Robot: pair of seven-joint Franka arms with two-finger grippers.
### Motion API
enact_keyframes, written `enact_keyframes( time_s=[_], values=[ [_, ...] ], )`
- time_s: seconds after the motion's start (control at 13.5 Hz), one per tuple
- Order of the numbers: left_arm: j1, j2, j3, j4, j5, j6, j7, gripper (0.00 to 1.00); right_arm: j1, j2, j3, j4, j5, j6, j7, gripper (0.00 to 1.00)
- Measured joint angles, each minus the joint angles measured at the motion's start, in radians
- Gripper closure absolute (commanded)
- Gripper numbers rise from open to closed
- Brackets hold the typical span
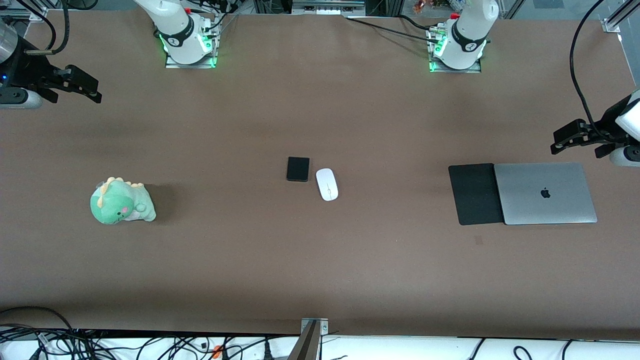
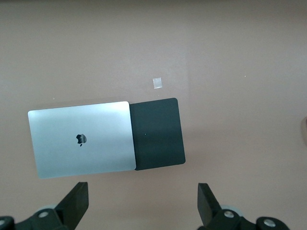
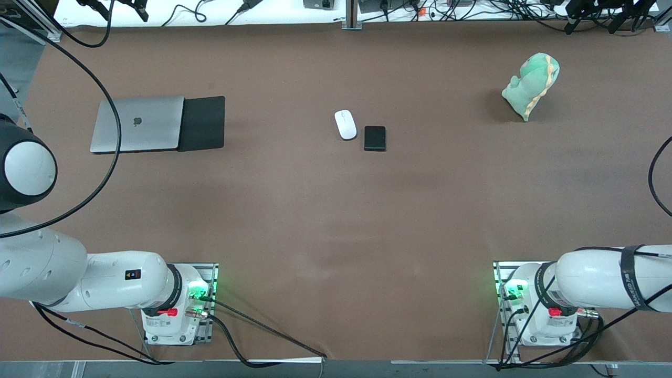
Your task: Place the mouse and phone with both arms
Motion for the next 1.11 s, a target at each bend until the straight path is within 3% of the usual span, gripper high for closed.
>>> enact_keyframes(
  time_s=[1.11],
  values=[
    [0.0,0.003,0.0,0.0,0.0,0.0,0.0,0.0,0.0,-0.002,0.0,0.009,0.0,-0.038,0.0,0.0]
  ],
)
